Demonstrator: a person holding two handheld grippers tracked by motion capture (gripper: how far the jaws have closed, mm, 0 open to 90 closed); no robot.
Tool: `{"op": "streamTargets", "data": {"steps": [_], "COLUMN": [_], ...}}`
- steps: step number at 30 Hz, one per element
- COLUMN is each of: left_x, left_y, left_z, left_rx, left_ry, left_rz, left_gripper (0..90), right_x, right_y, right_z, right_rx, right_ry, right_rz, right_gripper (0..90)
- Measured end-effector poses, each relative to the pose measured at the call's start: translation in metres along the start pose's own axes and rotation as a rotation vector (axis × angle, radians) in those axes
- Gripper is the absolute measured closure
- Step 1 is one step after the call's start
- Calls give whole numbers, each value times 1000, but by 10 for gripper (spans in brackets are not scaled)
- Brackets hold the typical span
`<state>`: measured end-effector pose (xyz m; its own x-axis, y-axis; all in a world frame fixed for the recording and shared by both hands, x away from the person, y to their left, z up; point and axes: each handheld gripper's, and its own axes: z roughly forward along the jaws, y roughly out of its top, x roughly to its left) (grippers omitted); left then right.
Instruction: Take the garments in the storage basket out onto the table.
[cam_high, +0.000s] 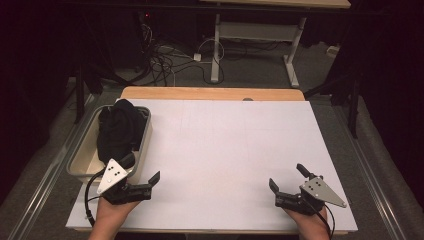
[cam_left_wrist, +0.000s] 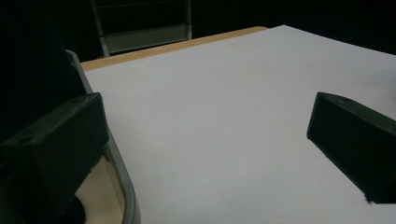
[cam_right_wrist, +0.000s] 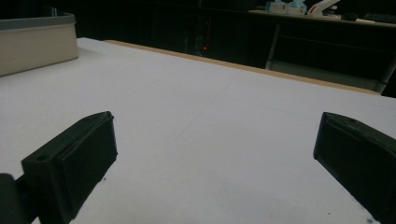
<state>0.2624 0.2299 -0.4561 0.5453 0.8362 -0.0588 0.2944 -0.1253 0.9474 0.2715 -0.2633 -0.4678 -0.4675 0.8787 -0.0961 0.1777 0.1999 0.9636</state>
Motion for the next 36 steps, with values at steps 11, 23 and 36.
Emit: {"op": "streamTargets", "data": {"steps": [11, 23, 36], "left_x": [1, 16, 50], "left_y": [4, 15, 15], "left_z": [2, -12, -37], "left_rx": [4, 23, 23], "left_ry": [-19, -6, 45], "left_rz": [-2, -30, -58], "left_gripper": [0, 0, 0], "right_x": [-6, -5, -5], "right_y": [-5, -5, -7], "right_z": [-7, -8, -7], "right_rx": [-12, -8, 1], "right_ry": [15, 18, 24], "right_rz": [33, 22, 18], "right_gripper": [0, 0, 0]}}
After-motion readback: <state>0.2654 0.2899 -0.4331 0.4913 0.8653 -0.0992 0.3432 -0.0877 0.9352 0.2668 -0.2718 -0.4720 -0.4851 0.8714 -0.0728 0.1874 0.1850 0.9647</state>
